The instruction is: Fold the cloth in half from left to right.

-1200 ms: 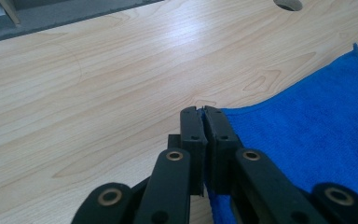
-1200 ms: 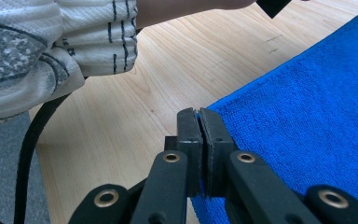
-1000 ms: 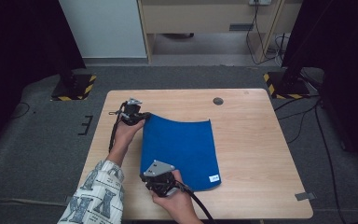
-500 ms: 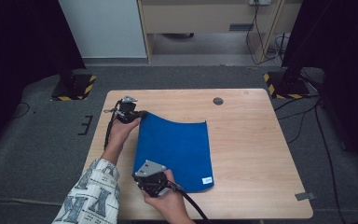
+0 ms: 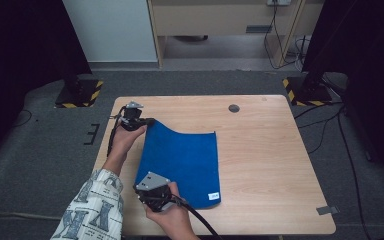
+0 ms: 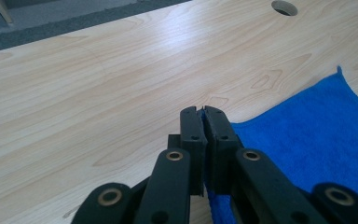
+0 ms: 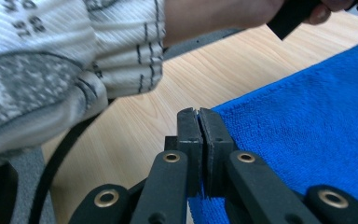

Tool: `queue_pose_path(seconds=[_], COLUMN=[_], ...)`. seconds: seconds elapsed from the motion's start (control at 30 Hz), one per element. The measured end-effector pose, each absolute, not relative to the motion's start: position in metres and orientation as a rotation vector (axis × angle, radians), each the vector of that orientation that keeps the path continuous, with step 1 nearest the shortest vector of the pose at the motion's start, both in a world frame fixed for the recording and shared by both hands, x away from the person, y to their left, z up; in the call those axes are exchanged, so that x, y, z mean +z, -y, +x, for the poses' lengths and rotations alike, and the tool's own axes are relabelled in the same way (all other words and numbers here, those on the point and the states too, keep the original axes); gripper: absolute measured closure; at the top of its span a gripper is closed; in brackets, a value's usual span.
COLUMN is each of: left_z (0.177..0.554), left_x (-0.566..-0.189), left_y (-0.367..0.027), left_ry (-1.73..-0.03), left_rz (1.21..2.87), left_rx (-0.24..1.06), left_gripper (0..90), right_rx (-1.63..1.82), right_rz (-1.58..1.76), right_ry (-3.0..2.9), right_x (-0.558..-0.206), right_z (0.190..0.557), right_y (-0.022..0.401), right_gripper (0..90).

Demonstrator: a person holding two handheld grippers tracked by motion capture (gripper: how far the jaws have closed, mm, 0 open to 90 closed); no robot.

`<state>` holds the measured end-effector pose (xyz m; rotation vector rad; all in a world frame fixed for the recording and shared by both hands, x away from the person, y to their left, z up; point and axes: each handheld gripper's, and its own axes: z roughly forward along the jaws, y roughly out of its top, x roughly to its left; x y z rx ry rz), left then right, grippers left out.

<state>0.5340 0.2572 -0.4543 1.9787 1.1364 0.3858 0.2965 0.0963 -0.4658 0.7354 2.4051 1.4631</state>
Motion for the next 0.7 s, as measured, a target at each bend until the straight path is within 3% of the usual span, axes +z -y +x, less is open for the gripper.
queue_pose_path(seconds=[0.23, 0.7], left_z=[0.532, 0.541], left_x=[-0.445, -0.454], left_y=[-0.268, -0.205], left_ry=[-1.153, -1.112], left_rz=[1.972, 2.031], left_rx=[0.397, 0.382], left_gripper=[87.0, 86.8], right_rx=[1.552, 1.498], right_rz=[0.771, 0.832], right_ry=[-2.385, -2.392], right_x=[-0.458, -0.471], right_z=[0.301, 0.300], right_y=[-0.102, -0.045], right_gripper=[88.0, 88.1])
